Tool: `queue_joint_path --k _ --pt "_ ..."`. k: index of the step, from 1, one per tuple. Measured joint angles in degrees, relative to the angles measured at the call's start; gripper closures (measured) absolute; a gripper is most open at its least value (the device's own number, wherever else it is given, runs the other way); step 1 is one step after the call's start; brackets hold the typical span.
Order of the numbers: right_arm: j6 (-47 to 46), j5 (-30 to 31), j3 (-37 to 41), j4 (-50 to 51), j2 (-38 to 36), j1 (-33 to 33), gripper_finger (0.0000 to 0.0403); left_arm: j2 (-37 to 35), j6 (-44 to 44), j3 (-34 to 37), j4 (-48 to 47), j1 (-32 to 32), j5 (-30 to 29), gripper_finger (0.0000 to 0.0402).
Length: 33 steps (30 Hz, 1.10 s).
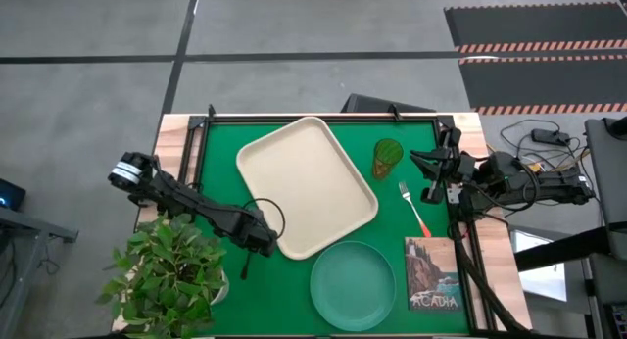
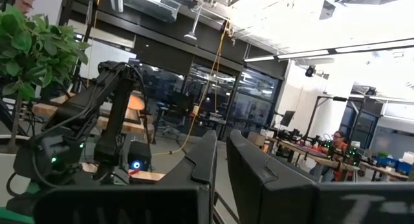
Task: Pick and place plate/cup/fork/spoon on tray
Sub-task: Put the black spoon on the top left of the white tray
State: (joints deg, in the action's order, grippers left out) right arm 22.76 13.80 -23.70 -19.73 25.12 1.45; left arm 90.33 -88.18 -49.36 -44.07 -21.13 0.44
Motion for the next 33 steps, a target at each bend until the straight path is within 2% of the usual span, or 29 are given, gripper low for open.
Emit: queue_joint_path --k 6,12,19,28,33 --pt "0.0 0.02 0.0 0.09 0.0 0.0 0.0376 2.07 0.06 0.01 0.09 -0.73 -0.86 0.0328" --pt "0.0 0.02 0.0 0.38 0.02 0.0 0.0376 1.45 0.47 0.08 0.5 -1.16 -1.81 0.0392" --pt "-0.19 0.0 0.0 1.05 0.06 0.01 0.0376 -2.67 2.03 0.32 -4.1 -1.16 -4.52 0.0399" --pt "-0.15 -0.25 0.02 1.47 0.11 0.0 0.0376 -17.07 16.88 0.28 1.74 -0.28 -13.81 0.04" --pt "0.5 -3.97 0.02 1.48 1.44 0.02 0.0376 -24.07 31.11 0.31 12.28 1.94 -19.21 0.0401"
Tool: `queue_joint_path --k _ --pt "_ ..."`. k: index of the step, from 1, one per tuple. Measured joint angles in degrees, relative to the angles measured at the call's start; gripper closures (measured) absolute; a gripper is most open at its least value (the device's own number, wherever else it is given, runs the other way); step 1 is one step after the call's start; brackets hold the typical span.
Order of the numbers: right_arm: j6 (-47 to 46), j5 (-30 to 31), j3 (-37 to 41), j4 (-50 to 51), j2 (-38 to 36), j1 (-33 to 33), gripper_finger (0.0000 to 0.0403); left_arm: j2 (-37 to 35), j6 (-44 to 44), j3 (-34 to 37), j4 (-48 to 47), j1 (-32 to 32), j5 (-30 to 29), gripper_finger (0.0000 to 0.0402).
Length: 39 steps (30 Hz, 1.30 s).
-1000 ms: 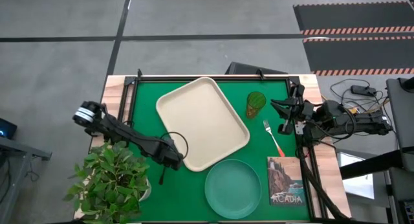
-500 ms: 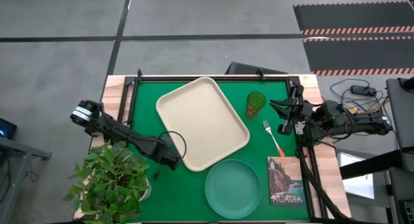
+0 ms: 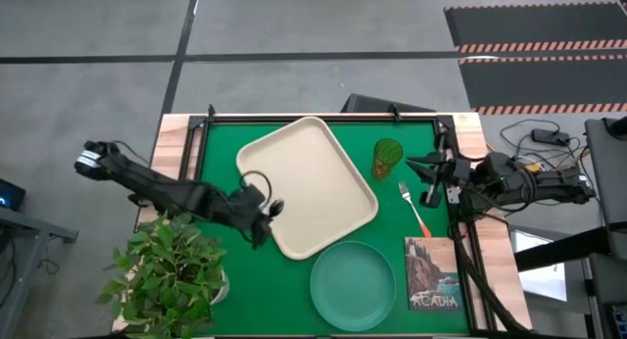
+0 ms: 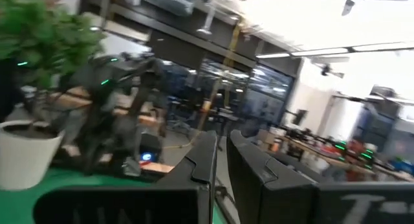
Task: Pick and place plate/cup/fork/spoon on tray
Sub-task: Put the black spoon on the top left of the white tray
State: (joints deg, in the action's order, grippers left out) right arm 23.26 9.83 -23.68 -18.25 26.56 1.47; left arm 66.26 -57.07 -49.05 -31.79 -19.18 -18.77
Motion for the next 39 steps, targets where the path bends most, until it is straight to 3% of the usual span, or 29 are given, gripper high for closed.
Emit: queue_joint_path --k 6,12,21,26,33,39 --pt "0.06 -5.53 -0.74 -0.71 3.62 0.01 0.0376 -2.39 19.32 1.17 16.93 3.81 -1.0 0.0401" --pt "-0.73 -5.85 -3.59 -0.48 10.05 0.01 0.0376 -1.86 33.56 4.48 32.82 6.22 4.14 0.0401" --pt "0.79 -12.34 -10.02 0.5 22.69 -0.03 0.0376 0.49 44.09 6.88 49.22 8.09 6.76 0.0401" --pt "4.79 -13.85 -15.76 -0.03 29.02 -0.65 0.0376 2.28 47.08 7.07 54.72 8.84 11.53 0.0401" --pt "5.89 -27.19 -22.13 2.07 34.99 -4.77 0.0376 8.13 50.08 6.92 66.58 10.55 25.27 0.0402" --pt "4.17 -39.36 -24.32 0.79 39.19 -10.1 0.0376 12.91 53.0 7.31 72.4 12.1 33.14 0.0402"
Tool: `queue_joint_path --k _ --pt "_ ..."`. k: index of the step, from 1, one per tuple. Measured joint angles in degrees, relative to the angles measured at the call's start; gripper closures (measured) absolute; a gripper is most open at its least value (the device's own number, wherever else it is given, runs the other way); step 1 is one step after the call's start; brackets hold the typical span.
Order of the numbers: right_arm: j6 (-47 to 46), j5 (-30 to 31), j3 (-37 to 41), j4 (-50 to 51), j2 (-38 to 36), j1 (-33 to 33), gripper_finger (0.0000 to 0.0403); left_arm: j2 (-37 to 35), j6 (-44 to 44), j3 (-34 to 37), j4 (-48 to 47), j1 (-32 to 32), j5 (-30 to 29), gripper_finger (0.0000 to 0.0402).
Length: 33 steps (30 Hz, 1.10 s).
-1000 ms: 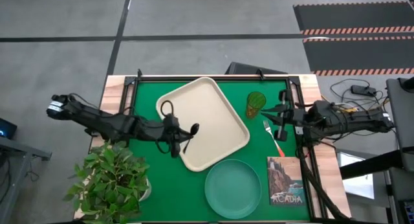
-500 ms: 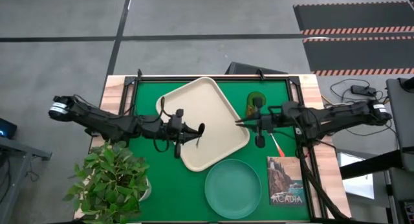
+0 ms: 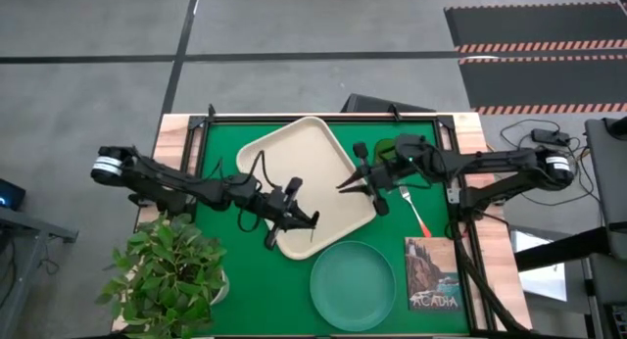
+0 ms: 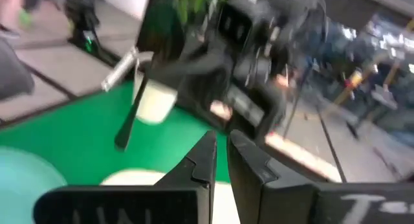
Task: Pick and place plate/cup/fork/spoon on tray
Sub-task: Put the black spoon on the top left of the white tray
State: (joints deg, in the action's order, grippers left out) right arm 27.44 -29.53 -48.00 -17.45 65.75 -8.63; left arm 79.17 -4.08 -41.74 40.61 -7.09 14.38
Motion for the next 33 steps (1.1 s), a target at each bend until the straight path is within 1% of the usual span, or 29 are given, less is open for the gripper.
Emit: queue_joint_path --k 4,10,12,15,18,22,25,28,31,33 --pt "-0.37 -5.43 -0.04 -2.68 2.29 -1.93 0.0376 1.69 0.02 -0.13 0.23 1.3 0.62 0.0402" --pt "-1.7 -6.57 -1.47 -4.54 4.97 -1.75 0.0375 2.89 -0.07 -0.11 0.08 2.84 2.14 0.0402" --pt "-2.28 -6.78 -2.21 -4.22 5.77 -1.77 0.0367 2.98 -0.09 -0.11 -0.07 3.22 2.19 0.0402" --pt "-2.87 -6.91 -3.56 -3.67 7.11 -1.79 0.034 2.92 -0.15 -0.09 -0.24 3.59 2.2 0.0401" --pt "-2.38 -7.54 -4.56 -4.05 8.11 -1.77 0.0299 2.87 -0.2 -0.06 -0.25 3.8 2.2 0.0401" --pt "-2.09 -13.24 -6.06 -3.81 10.34 -1.79 0.0243 3.09 -0.2 -0.06 -0.09 4.46 2.29 0.0401" --pt "-2.24 -14.74 -7.85 -3.94 12.05 -1.77 0.021 3.44 -0.2 -0.06 -0.1 4.9 2.29 0.0401" --pt "-2.33 -16.9 -9.62 -3.88 14.3 -1.81 0.0189 3.94 -0.21 -0.18 -0.08 5.12 2.5 0.0401" --pt "-2.83 -23.36 -11.48 -3.56 16.52 -1.79 0.0182 4.44 -0.22 -0.28 0.38 5.3 2.59 0.0401" --pt "-3.66 -27.69 -12.98 -3.92 17.8 -1.77 0.0184 4.53 -0.21 -0.11 0.87 5.37 2.59 0.0401"
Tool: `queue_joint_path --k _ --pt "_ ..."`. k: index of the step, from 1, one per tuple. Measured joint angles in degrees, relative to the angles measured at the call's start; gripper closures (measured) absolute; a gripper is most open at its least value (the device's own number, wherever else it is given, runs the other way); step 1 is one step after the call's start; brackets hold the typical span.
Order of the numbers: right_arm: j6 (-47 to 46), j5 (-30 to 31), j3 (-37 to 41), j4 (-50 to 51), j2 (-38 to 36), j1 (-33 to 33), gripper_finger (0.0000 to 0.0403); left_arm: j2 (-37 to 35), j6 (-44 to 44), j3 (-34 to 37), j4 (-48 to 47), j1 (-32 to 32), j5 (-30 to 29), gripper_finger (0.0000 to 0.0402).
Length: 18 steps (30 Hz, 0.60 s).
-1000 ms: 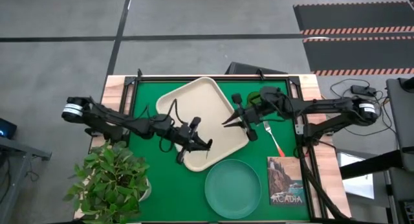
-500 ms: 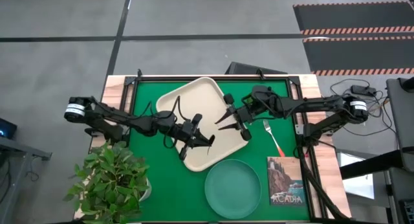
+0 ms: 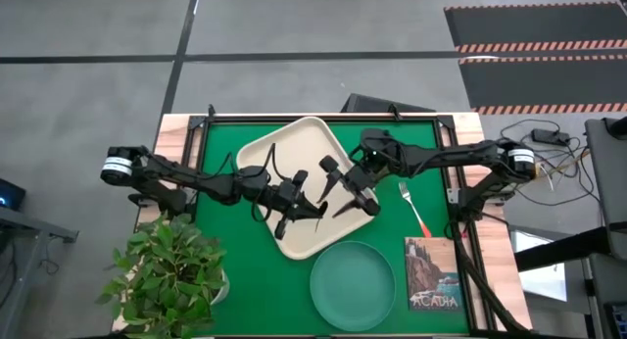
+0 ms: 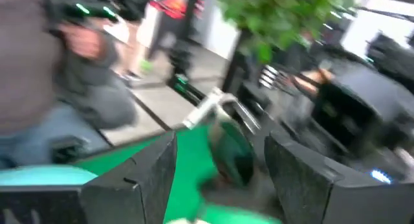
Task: Pick and place plate/cup/fork/spoon on tray
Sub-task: Put the black spoon on the top left of the white tray
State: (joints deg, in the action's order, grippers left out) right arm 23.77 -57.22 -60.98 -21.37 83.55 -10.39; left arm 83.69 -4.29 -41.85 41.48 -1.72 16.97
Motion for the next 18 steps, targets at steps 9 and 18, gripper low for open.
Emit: queue_joint_path --k 9,18 --pt "-1.69 -4.76 -4.74 0.03 5.25 0.0 0.0264 0.2 0.17 -0.45 1.14 0.13 -0.01 0.0401" --pt "0.43 -5.59 -5.63 -0.09 7.02 -0.04 0.0387 0.23 0.17 -0.16 1.58 0.17 -0.02 0.0401"
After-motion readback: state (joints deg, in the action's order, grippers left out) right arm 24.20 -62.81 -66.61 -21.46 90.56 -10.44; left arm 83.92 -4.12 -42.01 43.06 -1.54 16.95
